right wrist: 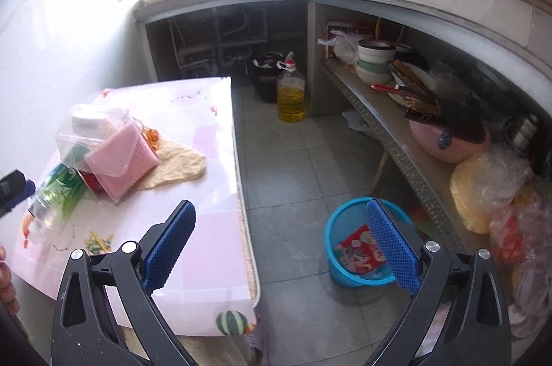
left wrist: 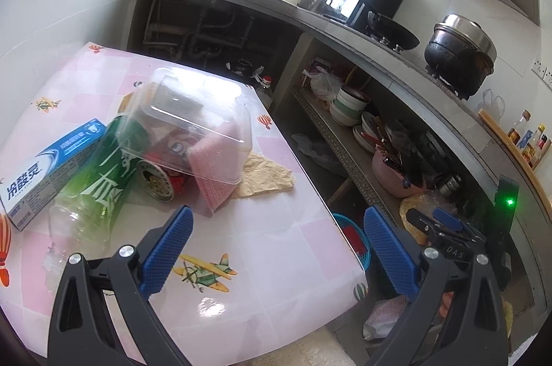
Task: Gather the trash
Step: 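Grasp the clear plastic box with the right gripper and lift it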
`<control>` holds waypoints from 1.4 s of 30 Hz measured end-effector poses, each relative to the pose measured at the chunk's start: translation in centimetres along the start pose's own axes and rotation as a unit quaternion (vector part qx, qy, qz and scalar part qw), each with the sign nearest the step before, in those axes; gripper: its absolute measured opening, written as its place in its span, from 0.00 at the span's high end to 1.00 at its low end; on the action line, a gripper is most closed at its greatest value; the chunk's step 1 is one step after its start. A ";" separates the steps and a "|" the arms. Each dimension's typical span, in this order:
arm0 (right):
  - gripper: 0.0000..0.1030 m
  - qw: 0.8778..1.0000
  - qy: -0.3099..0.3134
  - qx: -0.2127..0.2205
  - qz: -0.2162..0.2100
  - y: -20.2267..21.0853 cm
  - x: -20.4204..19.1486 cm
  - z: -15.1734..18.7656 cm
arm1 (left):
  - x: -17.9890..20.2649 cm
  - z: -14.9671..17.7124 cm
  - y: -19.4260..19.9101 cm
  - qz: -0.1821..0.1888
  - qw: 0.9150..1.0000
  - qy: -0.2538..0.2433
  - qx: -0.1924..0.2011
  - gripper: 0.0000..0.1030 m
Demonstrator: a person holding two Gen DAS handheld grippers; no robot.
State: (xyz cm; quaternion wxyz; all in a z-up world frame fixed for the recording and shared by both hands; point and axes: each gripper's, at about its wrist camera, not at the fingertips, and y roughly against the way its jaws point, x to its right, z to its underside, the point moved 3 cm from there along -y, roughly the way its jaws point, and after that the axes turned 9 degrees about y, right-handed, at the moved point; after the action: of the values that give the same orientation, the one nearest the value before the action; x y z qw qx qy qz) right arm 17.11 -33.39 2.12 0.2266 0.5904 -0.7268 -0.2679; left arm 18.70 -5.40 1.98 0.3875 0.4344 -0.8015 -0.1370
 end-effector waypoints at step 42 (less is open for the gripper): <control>0.08 0.781 0.532 -0.121 -0.305 -13.9 -28.2 -10.8 | -10.7 -0.6 1.2 -0.085 0.996 0.002 0.037 0.06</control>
State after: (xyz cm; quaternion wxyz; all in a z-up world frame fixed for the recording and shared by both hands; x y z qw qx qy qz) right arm 39.98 -9.30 0.79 0.5537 0.7974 -0.2343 -0.0521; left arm 21.87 3.92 -2.35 0.3595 0.5149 -0.7657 -0.1388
